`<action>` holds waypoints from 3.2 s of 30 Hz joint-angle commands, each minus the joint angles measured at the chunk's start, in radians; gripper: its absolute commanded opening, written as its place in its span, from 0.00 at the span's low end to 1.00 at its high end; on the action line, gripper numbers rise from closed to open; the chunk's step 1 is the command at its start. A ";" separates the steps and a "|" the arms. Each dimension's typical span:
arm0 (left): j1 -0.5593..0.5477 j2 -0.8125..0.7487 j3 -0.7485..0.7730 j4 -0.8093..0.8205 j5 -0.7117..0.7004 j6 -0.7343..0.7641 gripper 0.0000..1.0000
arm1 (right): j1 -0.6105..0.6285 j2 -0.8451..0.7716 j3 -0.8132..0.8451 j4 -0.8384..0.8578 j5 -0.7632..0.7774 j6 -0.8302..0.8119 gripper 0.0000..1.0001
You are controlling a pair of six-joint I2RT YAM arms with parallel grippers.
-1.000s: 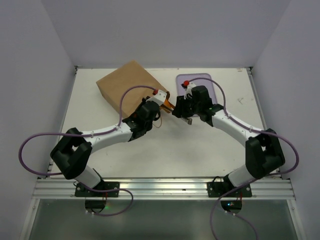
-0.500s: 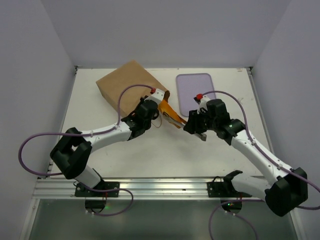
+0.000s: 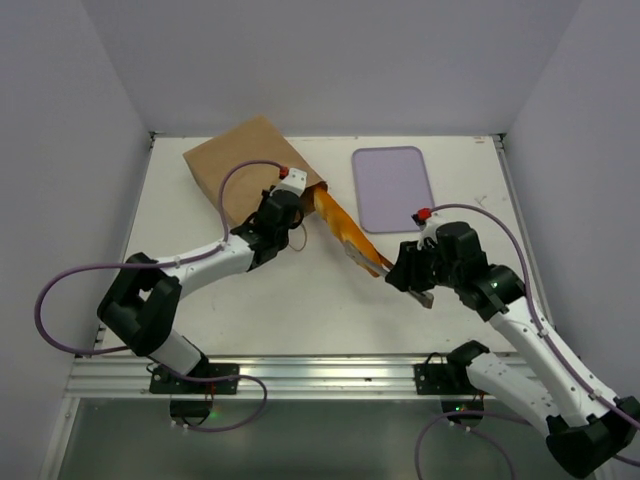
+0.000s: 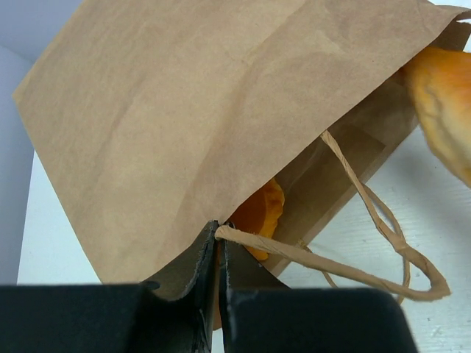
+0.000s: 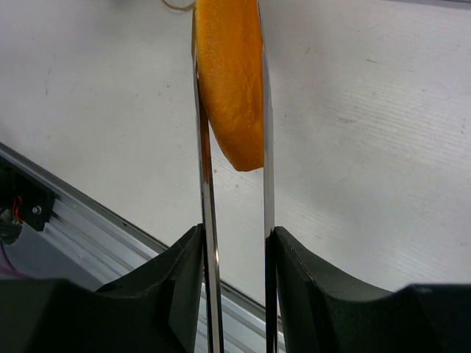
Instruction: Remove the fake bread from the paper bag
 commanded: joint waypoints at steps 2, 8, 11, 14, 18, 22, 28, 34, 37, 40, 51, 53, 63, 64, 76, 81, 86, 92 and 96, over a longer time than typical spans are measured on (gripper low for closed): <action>0.012 -0.007 0.048 -0.035 0.013 -0.048 0.06 | 0.003 -0.054 0.064 -0.106 0.053 0.039 0.34; 0.012 -0.016 0.053 -0.048 0.022 -0.082 0.00 | 0.001 -0.114 0.069 -0.125 0.163 0.045 0.33; 0.012 -0.025 0.044 -0.042 0.013 -0.087 0.00 | 0.003 -0.103 0.077 -0.091 0.195 0.042 0.33; 0.015 -0.034 0.037 -0.035 0.010 -0.088 0.00 | 0.003 -0.053 0.106 -0.073 0.208 0.022 0.33; 0.015 -0.041 0.033 -0.034 0.010 -0.088 0.00 | 0.001 0.022 0.127 -0.007 0.247 -0.004 0.32; 0.015 -0.038 0.034 -0.032 0.019 -0.091 0.00 | -0.002 0.075 0.120 0.113 0.303 -0.022 0.31; 0.015 -0.050 0.030 -0.034 0.030 -0.097 0.00 | -0.017 0.162 0.118 0.276 0.361 -0.015 0.32; 0.015 -0.058 0.021 -0.028 0.036 -0.097 0.00 | -0.042 0.280 0.123 0.394 0.364 -0.015 0.34; 0.015 -0.059 0.019 -0.026 0.038 -0.097 0.00 | -0.060 0.335 0.117 0.461 0.364 -0.010 0.33; 0.015 -0.065 0.019 -0.025 0.039 -0.097 0.00 | -0.071 0.372 0.103 0.545 0.373 -0.007 0.34; 0.015 -0.065 0.016 -0.023 0.047 -0.096 0.00 | -0.075 0.535 0.083 0.731 0.412 0.011 0.35; 0.015 -0.067 0.014 -0.023 0.046 -0.097 0.00 | -0.075 0.549 0.055 0.760 0.418 0.022 0.35; 0.013 -0.068 0.016 -0.023 0.053 -0.094 0.00 | -0.074 0.583 -0.017 0.833 0.419 0.042 0.37; 0.013 -0.067 0.014 -0.023 0.052 -0.094 0.00 | -0.075 0.584 -0.020 0.834 0.416 0.045 0.39; 0.013 -0.068 0.014 -0.023 0.052 -0.094 0.00 | -0.075 0.589 -0.029 0.828 0.393 0.050 0.57; 0.013 -0.070 0.014 -0.023 0.053 -0.093 0.00 | -0.074 0.586 -0.025 0.822 0.395 0.047 0.59; 0.013 -0.074 0.013 -0.023 0.053 -0.093 0.00 | -0.074 0.544 -0.009 0.790 0.405 0.022 0.59; 0.013 -0.074 0.011 -0.023 0.052 -0.091 0.00 | -0.069 0.458 0.020 0.702 0.401 -0.013 0.60; 0.013 -0.074 0.013 -0.023 0.047 -0.091 0.00 | -0.048 0.399 0.024 0.650 0.378 -0.016 0.59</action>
